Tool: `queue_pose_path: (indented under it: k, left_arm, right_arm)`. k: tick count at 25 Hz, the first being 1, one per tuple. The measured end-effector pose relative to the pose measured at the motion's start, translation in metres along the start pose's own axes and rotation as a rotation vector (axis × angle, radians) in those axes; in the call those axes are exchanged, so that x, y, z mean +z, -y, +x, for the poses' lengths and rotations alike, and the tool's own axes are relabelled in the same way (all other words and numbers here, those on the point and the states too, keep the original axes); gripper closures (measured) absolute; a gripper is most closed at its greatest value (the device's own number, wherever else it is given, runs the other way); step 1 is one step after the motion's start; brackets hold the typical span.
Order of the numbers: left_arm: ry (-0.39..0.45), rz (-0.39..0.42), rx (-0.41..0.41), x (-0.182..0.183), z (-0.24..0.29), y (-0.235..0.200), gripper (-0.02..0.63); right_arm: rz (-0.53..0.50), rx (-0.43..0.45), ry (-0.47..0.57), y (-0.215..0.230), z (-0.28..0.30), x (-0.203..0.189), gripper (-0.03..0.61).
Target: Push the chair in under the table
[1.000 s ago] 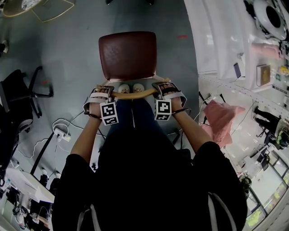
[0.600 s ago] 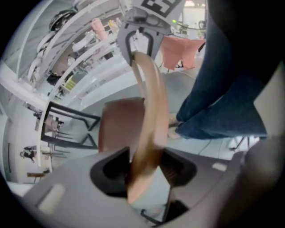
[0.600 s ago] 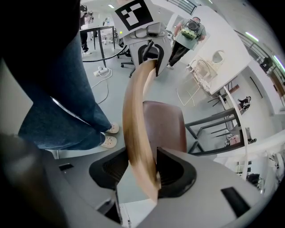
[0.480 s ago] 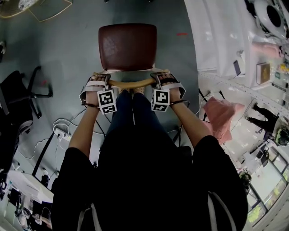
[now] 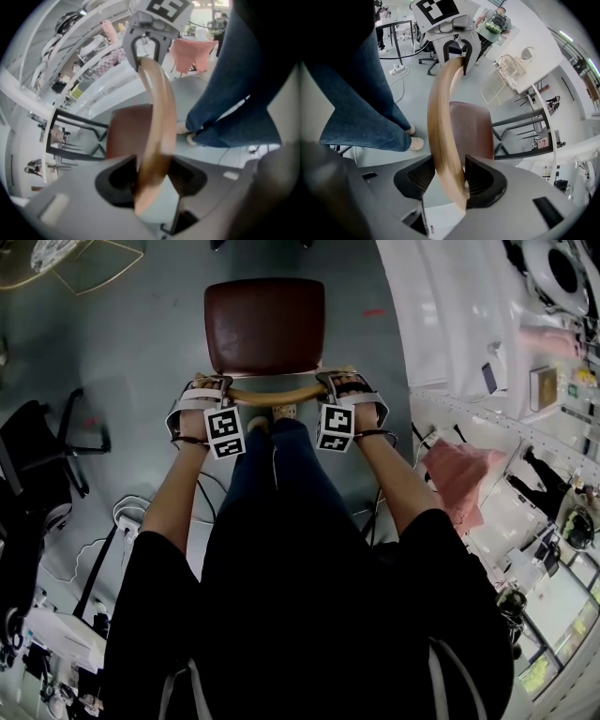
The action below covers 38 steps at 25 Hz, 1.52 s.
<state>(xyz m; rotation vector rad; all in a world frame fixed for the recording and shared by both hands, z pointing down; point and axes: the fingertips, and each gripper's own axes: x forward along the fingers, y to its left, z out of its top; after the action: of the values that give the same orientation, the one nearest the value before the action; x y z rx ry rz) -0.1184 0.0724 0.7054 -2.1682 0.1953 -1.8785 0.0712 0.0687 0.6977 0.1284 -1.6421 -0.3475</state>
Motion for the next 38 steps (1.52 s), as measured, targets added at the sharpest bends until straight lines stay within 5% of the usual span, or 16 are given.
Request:
queue_pose_path:
  k: [18,38]
  left_arm:
    - [-0.022,0.003,0.001,-0.018,0.032,-0.111,0.411]
    - [-0.069,-0.027,0.014,-0.032,0.067,-0.214,0.404]
  right_arm:
    - [-0.027,-0.012,-0.015,0.113,0.034,-0.012,0.379]
    - [-0.04,-0.066,0.107,0.212,0.065,-0.025,0.38]
